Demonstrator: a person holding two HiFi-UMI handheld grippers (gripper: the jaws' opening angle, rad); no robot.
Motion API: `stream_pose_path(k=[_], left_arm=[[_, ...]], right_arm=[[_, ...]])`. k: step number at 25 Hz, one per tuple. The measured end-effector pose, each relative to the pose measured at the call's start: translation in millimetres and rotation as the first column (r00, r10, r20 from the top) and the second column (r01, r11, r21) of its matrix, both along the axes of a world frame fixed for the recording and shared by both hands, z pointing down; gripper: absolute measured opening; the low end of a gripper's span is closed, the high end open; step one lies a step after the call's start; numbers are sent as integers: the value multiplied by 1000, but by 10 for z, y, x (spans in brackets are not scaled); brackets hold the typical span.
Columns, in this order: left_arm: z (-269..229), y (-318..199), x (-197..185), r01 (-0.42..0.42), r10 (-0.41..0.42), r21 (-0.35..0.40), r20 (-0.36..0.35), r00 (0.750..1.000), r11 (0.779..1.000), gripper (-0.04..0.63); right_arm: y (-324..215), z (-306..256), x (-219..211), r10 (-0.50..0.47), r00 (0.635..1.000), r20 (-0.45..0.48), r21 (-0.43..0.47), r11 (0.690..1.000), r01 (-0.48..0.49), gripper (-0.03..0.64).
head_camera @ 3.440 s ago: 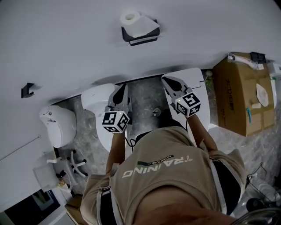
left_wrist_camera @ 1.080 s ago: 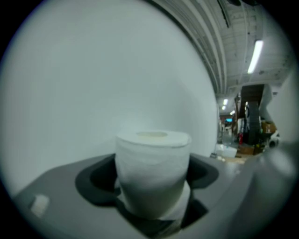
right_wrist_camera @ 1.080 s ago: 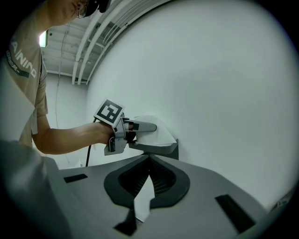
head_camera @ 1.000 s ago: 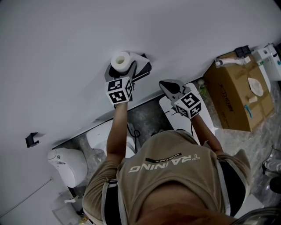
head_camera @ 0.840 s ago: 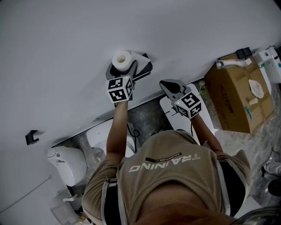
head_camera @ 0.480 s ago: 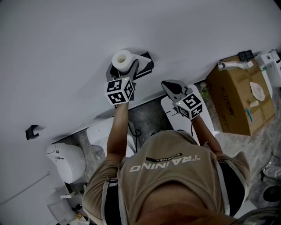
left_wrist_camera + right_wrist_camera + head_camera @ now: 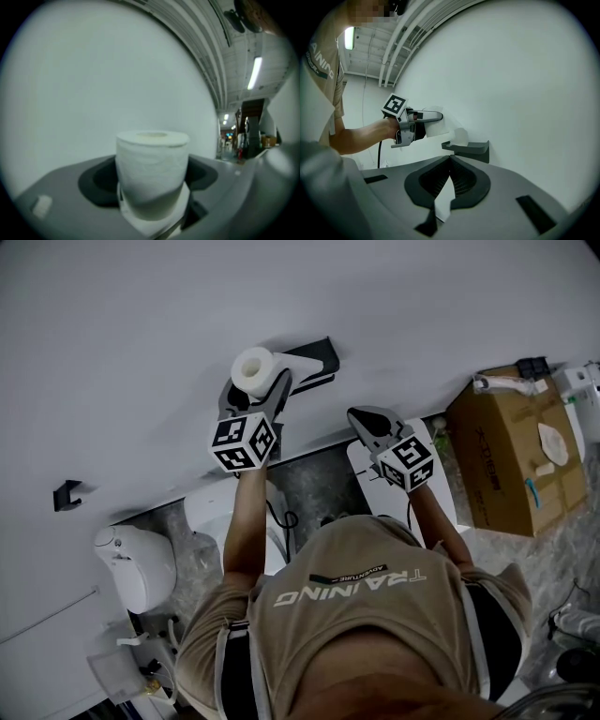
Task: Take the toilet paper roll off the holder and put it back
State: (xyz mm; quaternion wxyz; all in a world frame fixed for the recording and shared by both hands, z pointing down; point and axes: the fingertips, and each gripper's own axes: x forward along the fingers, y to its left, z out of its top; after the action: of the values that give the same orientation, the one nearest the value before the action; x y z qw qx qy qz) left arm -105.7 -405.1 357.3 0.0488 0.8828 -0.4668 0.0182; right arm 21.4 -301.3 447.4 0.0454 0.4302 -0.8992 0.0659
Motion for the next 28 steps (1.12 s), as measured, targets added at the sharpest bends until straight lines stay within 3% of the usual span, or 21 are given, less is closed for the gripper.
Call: stream_pose_path(k=[5, 17, 28], left_arm=[[-36, 373, -254, 9, -11, -23, -90, 996, 1000, 400], [57, 975, -994, 107, -109, -29, -72, 992, 994, 400], [226, 1084, -1252, 130, -134, -62, -76, 988, 990, 400]], right_arm=[[103, 16, -180, -33, 999, -1, -1, 999, 33, 11], [279, 11, -698, -111, 994, -8, 9, 994, 111, 11], [296, -58, -933, -137, 990, -25, 26, 990, 138, 11]])
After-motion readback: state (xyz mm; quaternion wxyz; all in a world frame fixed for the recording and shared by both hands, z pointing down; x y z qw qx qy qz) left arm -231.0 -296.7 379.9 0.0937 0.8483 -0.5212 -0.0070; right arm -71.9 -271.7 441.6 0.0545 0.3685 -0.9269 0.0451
